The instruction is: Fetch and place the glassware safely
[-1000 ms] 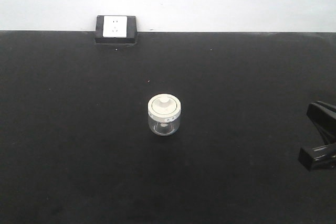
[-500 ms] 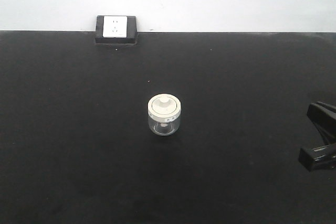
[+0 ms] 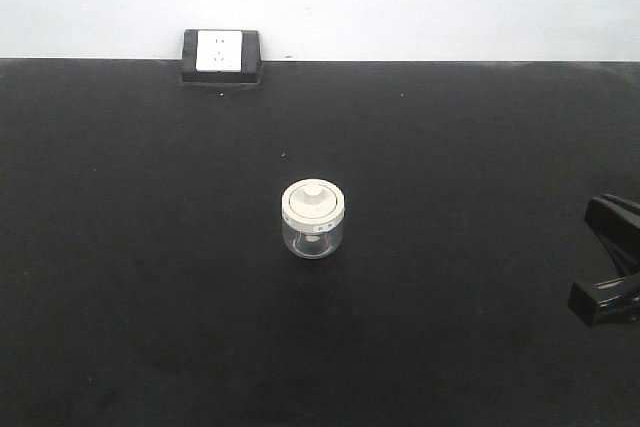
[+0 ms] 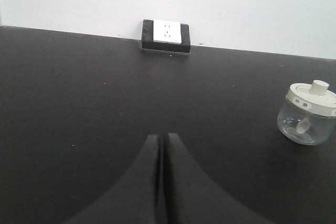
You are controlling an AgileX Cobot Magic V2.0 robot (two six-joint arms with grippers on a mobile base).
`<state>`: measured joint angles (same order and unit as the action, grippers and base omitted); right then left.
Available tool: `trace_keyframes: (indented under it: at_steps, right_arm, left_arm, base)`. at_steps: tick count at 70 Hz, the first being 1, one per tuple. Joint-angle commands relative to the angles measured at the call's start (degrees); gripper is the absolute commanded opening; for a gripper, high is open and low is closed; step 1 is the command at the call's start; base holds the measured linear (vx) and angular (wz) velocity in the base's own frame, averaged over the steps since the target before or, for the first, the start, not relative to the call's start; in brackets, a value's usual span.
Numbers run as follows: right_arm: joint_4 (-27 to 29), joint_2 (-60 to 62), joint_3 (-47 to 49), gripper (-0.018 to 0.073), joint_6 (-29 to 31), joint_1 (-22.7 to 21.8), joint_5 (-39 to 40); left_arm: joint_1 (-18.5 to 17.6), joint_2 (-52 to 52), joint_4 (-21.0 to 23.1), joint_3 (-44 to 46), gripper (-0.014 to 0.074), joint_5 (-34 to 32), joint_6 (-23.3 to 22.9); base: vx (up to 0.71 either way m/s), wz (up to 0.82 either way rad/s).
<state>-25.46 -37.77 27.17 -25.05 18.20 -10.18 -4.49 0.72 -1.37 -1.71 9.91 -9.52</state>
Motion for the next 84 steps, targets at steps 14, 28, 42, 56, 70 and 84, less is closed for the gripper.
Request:
trace_keyframes:
  at_steps: [14,28,42,56,70,84]
  right_arm:
    - [2.0,0.1,0.9,-0.0003,1.2,-1.0,4.3]
    - [11.0,0.6,-7.1,-0.0003,4.8,-7.9,10.7]
    - [12.3,7.9,-16.6,-0.0003,4.9,-12.7,13.1]
    - [13.4,19.2,-23.6,-0.0003,4.9,-19.8,13.1]
    - [13.6,29.5,-29.1,-0.0003,4.9,-21.3,13.0]
    - [13.6,39.2,-29.8,-0.0003,7.0,-21.3,6.3]
  left_arm:
    - [-0.4,0.7,0.5,-1.5,0.0001,-4.0,0.0]
    - [-0.4,0.7,0.5,-1.5,0.0001,-4.0,0.0]
    - [-0.4,0.7,0.5,-1.5,0.0001,-4.0,0.0]
    - [-0.4,0.7,0.5,-1.5,0.0001,-4.0,0.0]
    - [-0.4,0.7,0.5,-1.5,0.0001,-4.0,0.0]
    - [-0.4,0.7,0.5,-1.5,0.0001,-4.0,0.0]
  base:
    - [0.0,0.0]
    - [0.0,0.0]
    - [0.0,0.0]
    - [0.0,0.0]
    - [0.0,0.0]
    - [0.0,0.0]
